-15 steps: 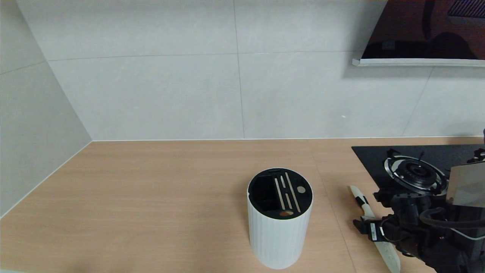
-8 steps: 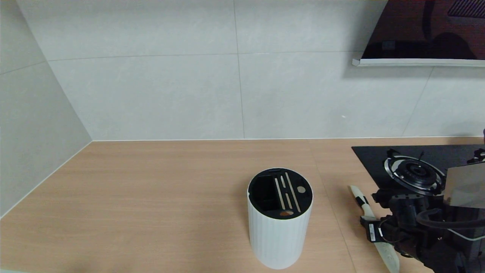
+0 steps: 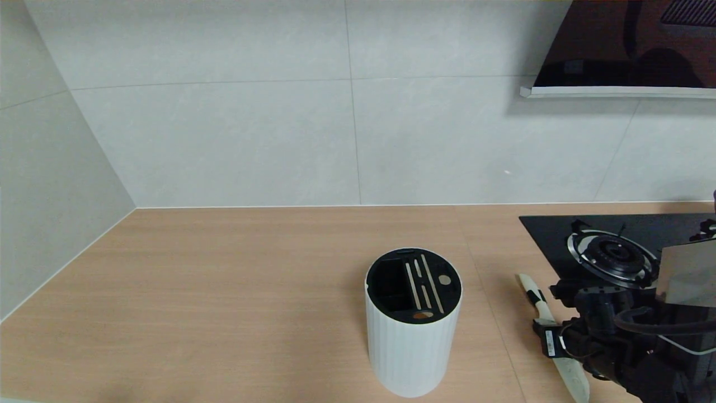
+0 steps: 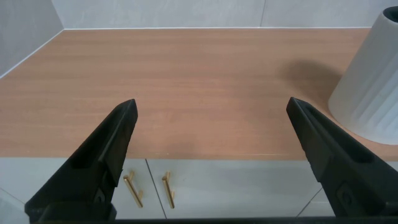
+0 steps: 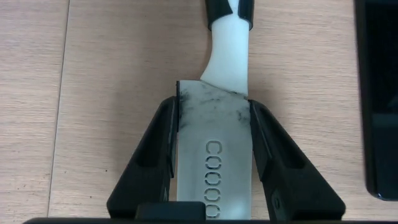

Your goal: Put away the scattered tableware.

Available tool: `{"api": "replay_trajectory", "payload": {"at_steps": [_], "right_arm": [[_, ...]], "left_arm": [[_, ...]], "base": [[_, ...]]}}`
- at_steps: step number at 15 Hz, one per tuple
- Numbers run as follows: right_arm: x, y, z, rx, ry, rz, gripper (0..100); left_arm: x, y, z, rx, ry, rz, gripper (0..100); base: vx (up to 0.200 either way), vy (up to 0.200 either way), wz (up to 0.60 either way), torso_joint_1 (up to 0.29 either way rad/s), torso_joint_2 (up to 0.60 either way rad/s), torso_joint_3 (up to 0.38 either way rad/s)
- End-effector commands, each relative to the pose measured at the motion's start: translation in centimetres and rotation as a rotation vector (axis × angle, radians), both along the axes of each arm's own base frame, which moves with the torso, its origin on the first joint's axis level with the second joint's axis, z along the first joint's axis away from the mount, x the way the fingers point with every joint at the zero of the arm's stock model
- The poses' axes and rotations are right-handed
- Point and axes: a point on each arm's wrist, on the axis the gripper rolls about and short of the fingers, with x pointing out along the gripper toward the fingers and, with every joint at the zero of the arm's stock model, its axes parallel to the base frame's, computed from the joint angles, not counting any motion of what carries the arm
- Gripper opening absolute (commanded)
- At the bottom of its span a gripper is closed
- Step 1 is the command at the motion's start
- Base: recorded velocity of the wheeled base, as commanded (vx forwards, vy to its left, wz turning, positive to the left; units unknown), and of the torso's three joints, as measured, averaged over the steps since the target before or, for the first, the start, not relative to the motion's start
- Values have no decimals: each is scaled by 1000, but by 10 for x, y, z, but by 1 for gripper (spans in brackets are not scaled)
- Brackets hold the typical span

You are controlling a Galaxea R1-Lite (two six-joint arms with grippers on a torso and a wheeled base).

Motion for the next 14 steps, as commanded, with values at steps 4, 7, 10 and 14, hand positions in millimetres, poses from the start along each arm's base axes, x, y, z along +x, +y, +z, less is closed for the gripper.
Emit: {"api": "replay_trajectory", "payload": {"at_steps": [4,7,10,14], "right_arm": [[-5,-1,44,22,-143,1,0],[-27,2,96,41,-237,26,0],[-54,12,140,60,-276,92,0],[-89,24,179,85,-309,192,0]], "left_arm": [[0,0,0,1,0,0,100],[0,0,0,7,0,0,100],[0,0,0,4,0,0,100],[0,0,0,3,0,0,100]], "base": [[0,0,0,0,0,0],[0,0,0,0,0,0],[0,0,0,0,0,0],[0,0,0,0,0,0]]}}
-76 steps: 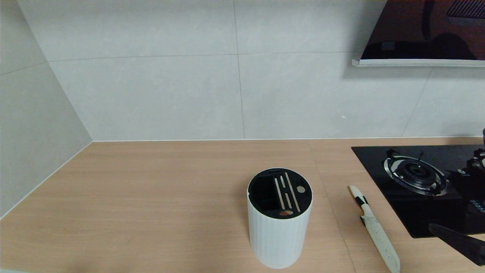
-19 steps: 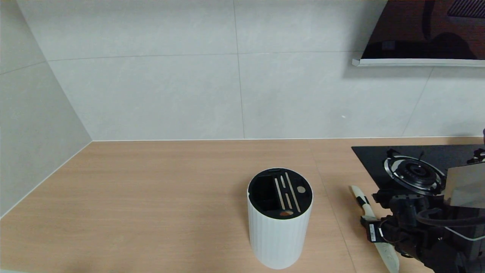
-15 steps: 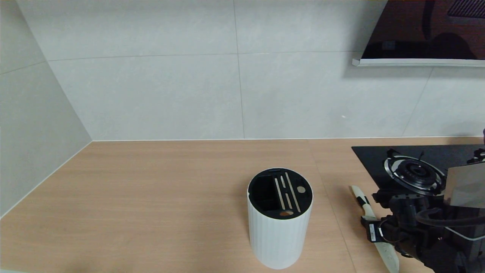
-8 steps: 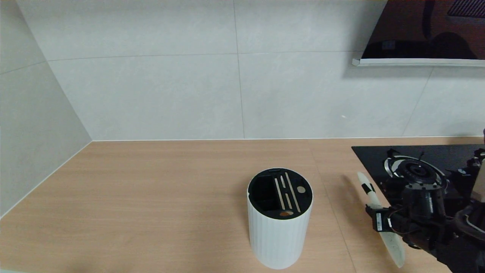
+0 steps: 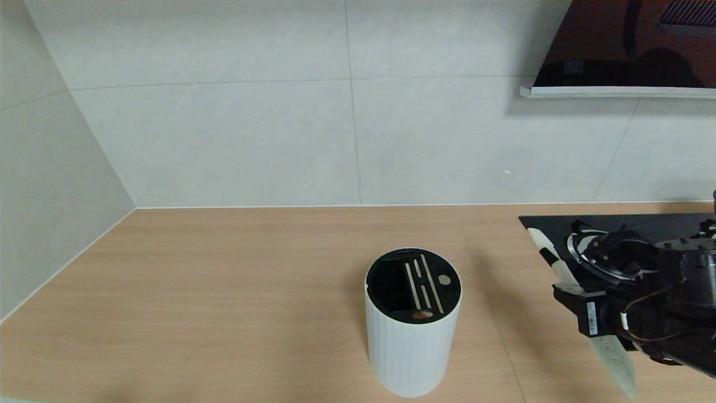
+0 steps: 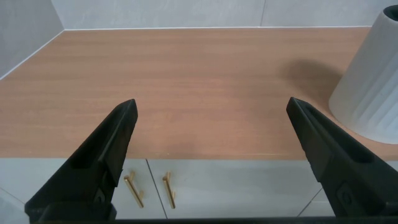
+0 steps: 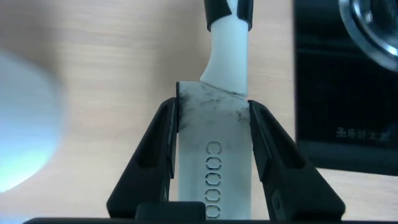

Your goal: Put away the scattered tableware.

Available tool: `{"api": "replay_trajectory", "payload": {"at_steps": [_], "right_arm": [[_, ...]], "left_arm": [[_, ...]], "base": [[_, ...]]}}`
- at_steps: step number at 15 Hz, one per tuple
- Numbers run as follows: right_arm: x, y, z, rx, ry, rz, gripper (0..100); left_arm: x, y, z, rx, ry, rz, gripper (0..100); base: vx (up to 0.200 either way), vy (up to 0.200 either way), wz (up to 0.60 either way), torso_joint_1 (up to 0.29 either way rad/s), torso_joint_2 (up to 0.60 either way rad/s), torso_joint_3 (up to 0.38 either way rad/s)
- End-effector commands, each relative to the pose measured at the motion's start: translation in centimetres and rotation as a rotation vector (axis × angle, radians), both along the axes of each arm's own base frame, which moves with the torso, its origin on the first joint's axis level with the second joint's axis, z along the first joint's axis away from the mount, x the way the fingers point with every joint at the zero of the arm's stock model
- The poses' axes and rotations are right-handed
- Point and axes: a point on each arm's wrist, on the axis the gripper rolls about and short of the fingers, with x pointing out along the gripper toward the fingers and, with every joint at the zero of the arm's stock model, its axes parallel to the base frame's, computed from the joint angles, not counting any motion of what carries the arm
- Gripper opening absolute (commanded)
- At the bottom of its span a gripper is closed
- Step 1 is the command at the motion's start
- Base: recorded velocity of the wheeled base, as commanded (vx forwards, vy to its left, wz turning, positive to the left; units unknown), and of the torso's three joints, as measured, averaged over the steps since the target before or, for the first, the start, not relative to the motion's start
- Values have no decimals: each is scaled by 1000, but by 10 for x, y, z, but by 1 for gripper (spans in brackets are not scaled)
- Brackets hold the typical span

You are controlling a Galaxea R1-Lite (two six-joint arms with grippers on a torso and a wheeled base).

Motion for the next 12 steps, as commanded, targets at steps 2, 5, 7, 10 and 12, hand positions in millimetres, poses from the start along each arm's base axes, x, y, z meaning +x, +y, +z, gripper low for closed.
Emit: {"api": "replay_trajectory", "payload": {"at_steps": [2,5,7,10,12], "right_arm": [[-29,6,44,53,-154,72,0],[-33,5,44,45,-147,80,0],[-29,7,56,26,-194,104,0],[-15,20,83,38,-221,136,0],[-17,34,98,43,-216,199,0]], "left_arm": [[0,0,0,-2,-5,-1,100],[-2,0,11,-37,-74,-19,100],[-3,-5,8,-41,-26,-209,100],[-12,-8,54,-37,-30,-367,100],[-1,-11,96,-45,4,-515,100]], "base": [[0,0,0,0,0,0],[0,0,0,0,0,0],[0,0,0,0,0,0],[0,0,0,0,0,0],[0,0,0,0,0,0]]}}
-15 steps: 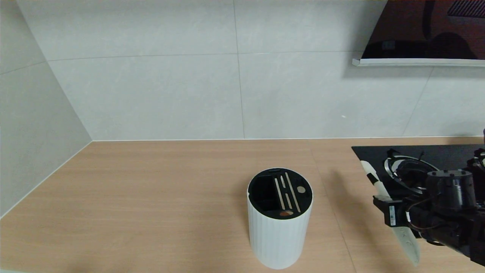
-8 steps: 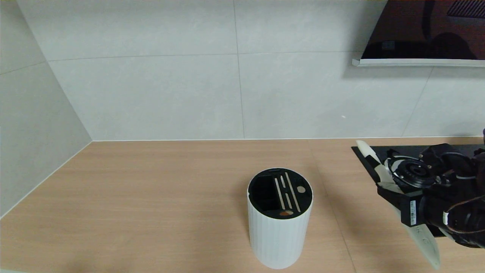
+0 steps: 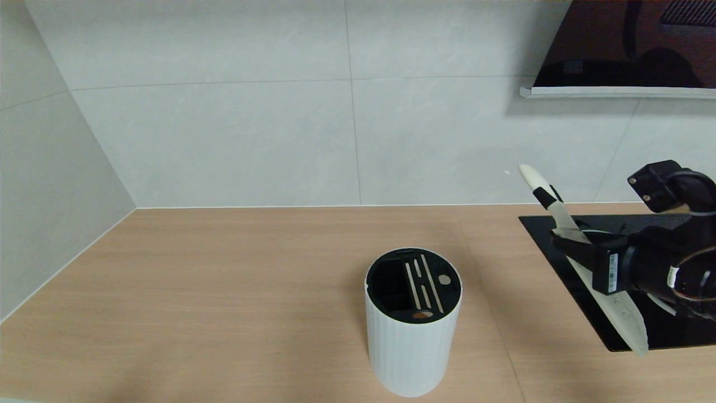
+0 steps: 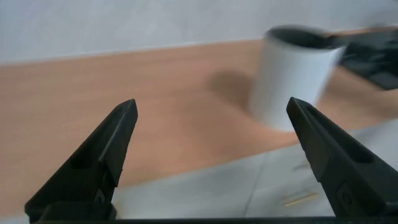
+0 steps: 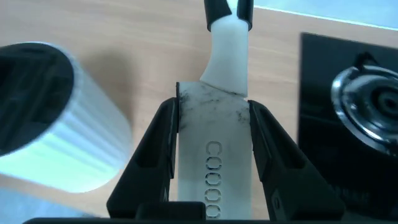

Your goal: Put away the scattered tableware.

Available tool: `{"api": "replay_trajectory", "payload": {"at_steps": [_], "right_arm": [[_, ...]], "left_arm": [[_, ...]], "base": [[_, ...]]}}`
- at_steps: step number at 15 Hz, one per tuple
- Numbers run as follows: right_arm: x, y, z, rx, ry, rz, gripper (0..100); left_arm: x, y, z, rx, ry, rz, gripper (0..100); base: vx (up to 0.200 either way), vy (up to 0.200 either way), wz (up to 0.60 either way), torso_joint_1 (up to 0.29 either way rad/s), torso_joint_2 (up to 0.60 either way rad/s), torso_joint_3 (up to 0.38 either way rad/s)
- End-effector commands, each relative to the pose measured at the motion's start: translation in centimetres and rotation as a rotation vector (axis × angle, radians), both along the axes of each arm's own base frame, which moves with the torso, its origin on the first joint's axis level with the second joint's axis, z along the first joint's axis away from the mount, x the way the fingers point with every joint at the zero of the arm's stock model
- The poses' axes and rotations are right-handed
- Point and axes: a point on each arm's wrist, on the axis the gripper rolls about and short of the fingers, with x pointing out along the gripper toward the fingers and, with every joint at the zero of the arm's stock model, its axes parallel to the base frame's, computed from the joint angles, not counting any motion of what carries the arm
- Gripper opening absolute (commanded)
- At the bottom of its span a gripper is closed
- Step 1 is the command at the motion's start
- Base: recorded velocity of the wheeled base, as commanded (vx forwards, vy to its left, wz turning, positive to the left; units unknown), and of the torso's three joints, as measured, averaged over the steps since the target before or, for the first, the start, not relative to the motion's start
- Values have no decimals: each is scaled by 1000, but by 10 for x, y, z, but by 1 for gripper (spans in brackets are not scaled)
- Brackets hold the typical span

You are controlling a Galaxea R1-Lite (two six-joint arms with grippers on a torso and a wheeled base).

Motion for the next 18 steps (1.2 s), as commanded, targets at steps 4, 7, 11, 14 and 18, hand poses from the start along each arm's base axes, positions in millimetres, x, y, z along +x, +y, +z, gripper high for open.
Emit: {"api": "replay_trajectory", "payload": {"at_steps": [4,7,11,14,18], "right_arm": [[15,42,33,29,-61,127,0],[8,51,33,34,-61,169,0],[-23,64,37,53,-79,277,0],[-30,78,31,43,-58,342,0],[-32,101,24,99,-34,400,0]], "left_arm": [[75,-9,91,-13,264,-429,100],[114,-22,95,-4,353,-562,100],[135,-34,91,-68,430,-627,100],[146,-49,98,-202,485,-710,100],[182,-69,106,-448,562,-745,100]], "base": [[0,0,0,0,0,0],[0,0,0,0,0,0],[0,0,0,0,0,0],[0,0,0,0,0,0],[0,0,0,0,0,0]]}}
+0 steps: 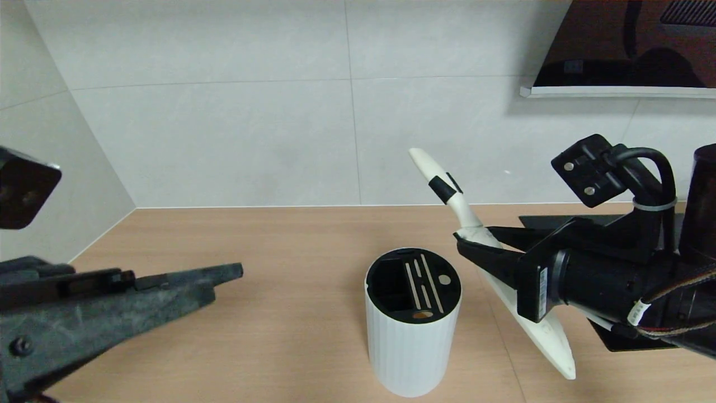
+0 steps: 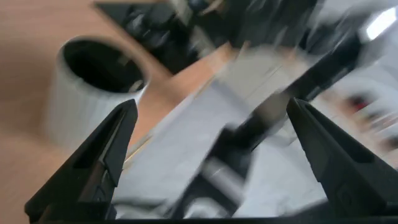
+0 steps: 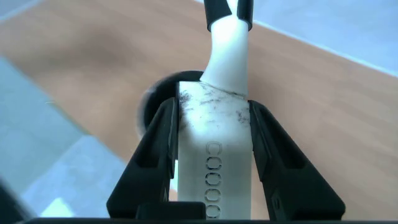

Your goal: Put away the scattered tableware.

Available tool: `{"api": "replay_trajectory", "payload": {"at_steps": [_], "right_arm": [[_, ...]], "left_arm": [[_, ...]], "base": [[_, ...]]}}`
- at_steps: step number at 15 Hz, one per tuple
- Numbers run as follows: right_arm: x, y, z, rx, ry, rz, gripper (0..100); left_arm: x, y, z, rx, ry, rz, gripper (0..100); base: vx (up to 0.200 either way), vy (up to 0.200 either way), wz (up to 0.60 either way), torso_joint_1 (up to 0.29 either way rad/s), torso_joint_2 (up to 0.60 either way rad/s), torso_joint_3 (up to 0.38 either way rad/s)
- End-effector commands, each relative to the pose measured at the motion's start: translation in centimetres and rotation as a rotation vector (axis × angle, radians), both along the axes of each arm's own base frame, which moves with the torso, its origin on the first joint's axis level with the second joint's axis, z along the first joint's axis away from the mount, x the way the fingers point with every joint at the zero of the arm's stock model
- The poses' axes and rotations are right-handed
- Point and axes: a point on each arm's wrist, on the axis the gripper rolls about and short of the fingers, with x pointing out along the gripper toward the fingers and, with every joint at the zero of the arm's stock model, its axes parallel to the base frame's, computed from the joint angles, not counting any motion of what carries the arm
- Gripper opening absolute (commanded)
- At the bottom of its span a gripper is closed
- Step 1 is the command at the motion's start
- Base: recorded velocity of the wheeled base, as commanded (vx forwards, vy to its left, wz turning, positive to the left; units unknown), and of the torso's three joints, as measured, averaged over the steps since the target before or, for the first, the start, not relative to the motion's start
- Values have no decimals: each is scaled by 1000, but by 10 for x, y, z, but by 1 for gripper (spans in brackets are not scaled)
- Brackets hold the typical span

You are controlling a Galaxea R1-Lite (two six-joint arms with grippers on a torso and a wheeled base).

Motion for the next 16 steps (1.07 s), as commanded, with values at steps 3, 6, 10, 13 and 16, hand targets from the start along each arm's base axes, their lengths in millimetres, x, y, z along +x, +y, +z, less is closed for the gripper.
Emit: {"api": "replay_trajectory", "payload": {"at_steps": [3,6,10,13,16], "right_arm": [[7,18,-11,-1,16,25,0],[3,22,-15,-14,27,50,0],[-1,41,-24,-9,61,95,0],[0,54,-32,14,59,109,0],[-7,59,-32,25,69,136,0]], "left_arm": [[27,-21,-9,-72,150,-25,100],[28,-36,-19,-52,177,-78,100],[55,-72,-40,-19,218,46,100],[73,-100,-52,-3,230,204,100],[75,-102,-49,-19,224,209,100]], "base": [[0,0,0,0,0,0],[0,0,0,0,0,0],[0,0,0,0,0,0],[0,0,0,0,0,0],[0,0,0,0,0,0]]}}
